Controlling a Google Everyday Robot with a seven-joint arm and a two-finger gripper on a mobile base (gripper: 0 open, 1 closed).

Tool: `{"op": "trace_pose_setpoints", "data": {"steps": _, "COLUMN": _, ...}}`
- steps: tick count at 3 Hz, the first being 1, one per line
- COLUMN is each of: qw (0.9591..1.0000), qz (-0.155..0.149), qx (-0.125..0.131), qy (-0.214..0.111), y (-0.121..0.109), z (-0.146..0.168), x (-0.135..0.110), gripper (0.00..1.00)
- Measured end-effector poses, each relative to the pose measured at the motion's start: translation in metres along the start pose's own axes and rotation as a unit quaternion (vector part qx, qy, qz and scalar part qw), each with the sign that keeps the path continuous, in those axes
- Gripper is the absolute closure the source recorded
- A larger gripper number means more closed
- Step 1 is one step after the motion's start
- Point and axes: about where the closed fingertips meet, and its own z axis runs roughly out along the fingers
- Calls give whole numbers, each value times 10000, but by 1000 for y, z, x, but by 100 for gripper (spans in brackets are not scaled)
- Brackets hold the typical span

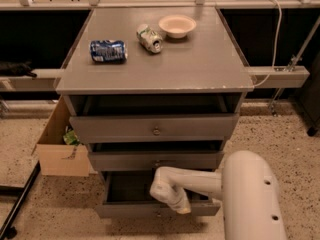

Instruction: Close bottom drawer

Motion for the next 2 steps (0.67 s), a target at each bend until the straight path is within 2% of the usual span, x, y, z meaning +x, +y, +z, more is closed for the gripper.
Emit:
{"op": "trace_pose_setpoints", "data": {"steps": 1, "qw": 9998, "qz": 110, "qx": 160, "qy": 30, "y": -9, "z": 15, "x": -18, "gripper": 100}}
{"op": "trace_pose_setpoints", "data": {"steps": 2, "qw": 9998, "qz": 110, "qx": 160, "qy": 30, "y": -9, "z": 15, "x": -18, "gripper": 100}}
